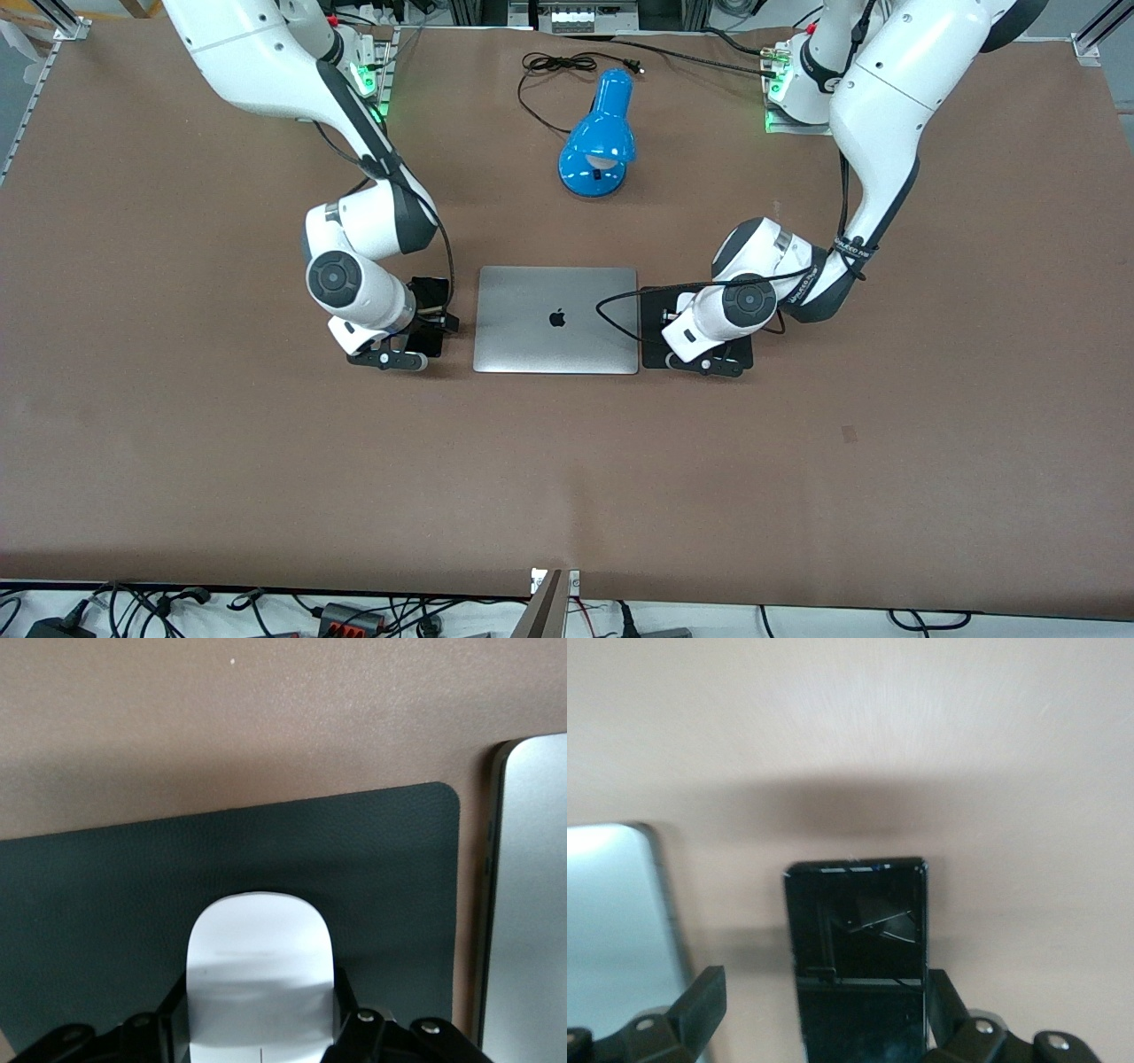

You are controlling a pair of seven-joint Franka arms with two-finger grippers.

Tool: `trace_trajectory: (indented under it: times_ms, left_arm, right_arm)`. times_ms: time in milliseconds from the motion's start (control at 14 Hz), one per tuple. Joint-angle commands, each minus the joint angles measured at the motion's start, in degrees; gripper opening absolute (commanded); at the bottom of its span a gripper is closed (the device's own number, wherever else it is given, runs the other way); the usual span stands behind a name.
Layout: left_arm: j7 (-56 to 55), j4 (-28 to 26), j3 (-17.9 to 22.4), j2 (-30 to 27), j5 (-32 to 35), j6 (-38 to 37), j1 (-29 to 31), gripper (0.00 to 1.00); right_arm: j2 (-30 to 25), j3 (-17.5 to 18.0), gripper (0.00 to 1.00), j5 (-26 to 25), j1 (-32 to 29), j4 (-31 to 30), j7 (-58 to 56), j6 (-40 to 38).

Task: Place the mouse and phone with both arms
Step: 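Carry the phone beside the laptop while the left gripper carries mouse onto pad, then open both grippers, releasing the phone and the mouse, and lift away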

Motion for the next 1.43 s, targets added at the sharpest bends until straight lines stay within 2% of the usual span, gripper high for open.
trace_trajectory:
  times_ms: [0, 214, 357, 571, 786, 929, 1143, 1286, 1357]
  left_arm:
    - [-2.31, 0.46, 0.52, -0.59, 1.28, -1.00, 0.07, 1.00]
    - [-2.14, 3.52, 0.52, -5.68, 1.20, -10.99, 3.49, 1.00]
    - [-1.52, 7.74, 0.43, -8.14, 1.28, -19.78, 6.30, 1.00]
    - [0.83, 9.51, 0.16, -13.66, 1.11, -24.90, 10.70, 1.00]
    - [-1.51, 9.34, 0.34, -21.14, 0.93, -27.89, 15.18, 1.00]
    - [1.62, 9.43, -0.10, -25.97, 0.50, -29.48, 20.10, 1.00]
    - [6.29, 9.69, 2.17, -32.03, -0.73, -33.44, 19.94, 1.00]
    - [12.69, 8.90, 6.64, -37.57, -1.96, -35.19, 15.40, 1.00]
    - [14.02, 8.90, 9.63, -38.55, -2.23, -37.72, 12.50, 1.00]
  right_arm:
    - [-8.11, -0.70, 1.00, -0.10, -0.31, -0.31, -0.57, -5.58]
    - [-13.57, -1.76, 1.00, -0.80, -2.50, 3.02, -2.32, -13.56]
    - [-14.28, -2.02, 1.00, -3.08, -4.96, 9.06, -4.95, -22.42]
    - [-14.28, -2.02, 1.00, -5.19, -7.52, 19.88, -5.49, -34.22]
    - [-14.37, -2.02, 1.00, -5.82, -9.88, 25.87, -6.46, -38.01]
    - [-14.37, -2.02, 1.00, -5.73, -11.91, 28.34, -9.34, -40.13]
    - [-16.74, -1.85, 1.00, -5.20, -17.78, 28.52, -19.01, -39.43]
    - [-17.62, -0.09, 1.00, -5.20, -22.10, 28.61, -23.49, -39.52]
    - [-17.71, -0.52, 1.00, -5.55, -22.11, 28.61, -24.64, -39.96]
